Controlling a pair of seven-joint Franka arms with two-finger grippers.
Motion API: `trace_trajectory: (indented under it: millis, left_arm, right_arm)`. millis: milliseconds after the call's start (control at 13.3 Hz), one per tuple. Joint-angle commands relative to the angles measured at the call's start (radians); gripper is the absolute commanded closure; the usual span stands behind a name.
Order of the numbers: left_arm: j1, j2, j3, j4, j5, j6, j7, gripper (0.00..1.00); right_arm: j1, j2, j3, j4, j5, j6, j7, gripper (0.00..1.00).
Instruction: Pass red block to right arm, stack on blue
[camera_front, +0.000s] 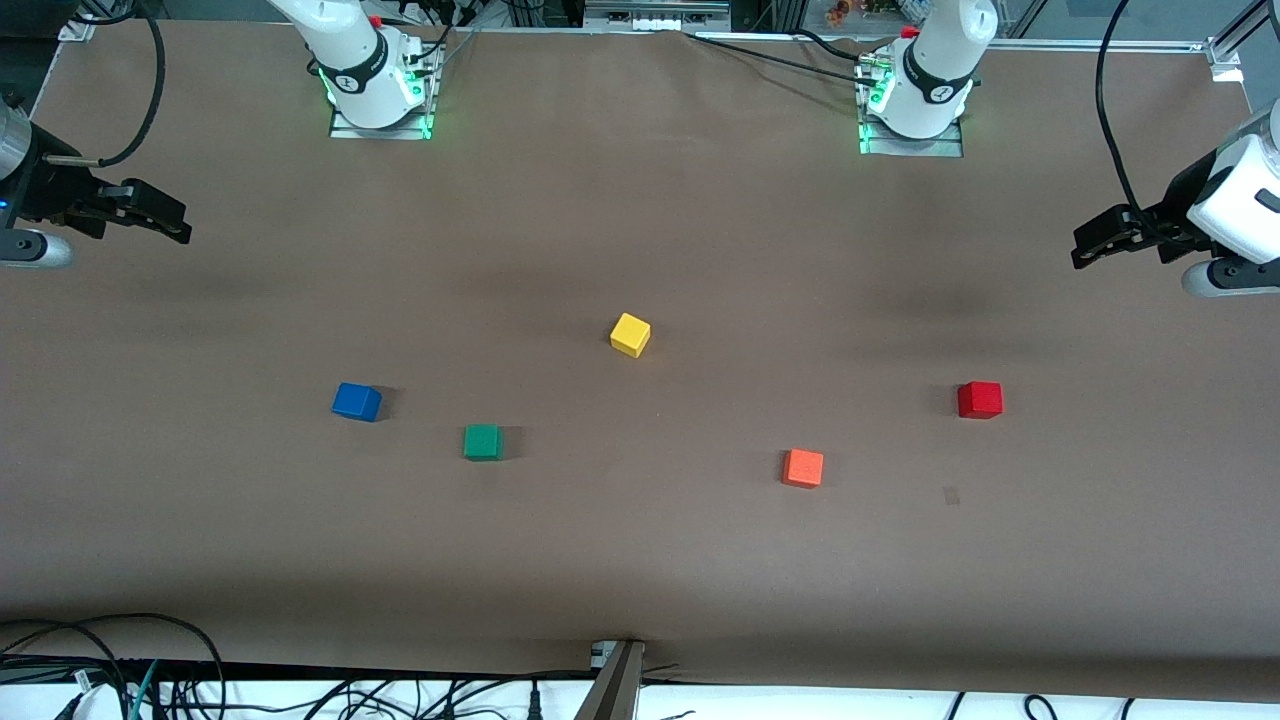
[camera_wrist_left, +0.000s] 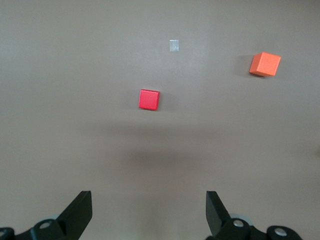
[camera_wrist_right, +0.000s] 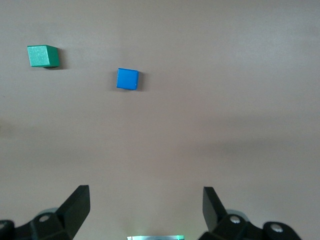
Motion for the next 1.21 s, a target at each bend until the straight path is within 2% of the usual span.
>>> trace_trajectory:
  millis: [0, 151, 1130]
  left_arm:
    - [0.007, -0.033, -0.004, -0.028, -0.019, -0.031, 0.01, 0.0]
    - [0.004, -0.02, -0.009, -0.003, -0.011, -0.024, 0.001, 0.0]
    - [-0.007, -0.023, -0.024, 0.0, -0.014, -0.015, 0.004, 0.0]
  right_arm:
    - [0.0, -0.006, 0.002, 0.01, 0.012, -0.012, 0.011, 0.0]
    - [0.0, -0.006, 0.002, 0.01, 0.012, -0.012, 0.011, 0.0]
    - [0.0, -0.003, -0.005, 0.01, 0.038, 0.004, 0.009, 0.0]
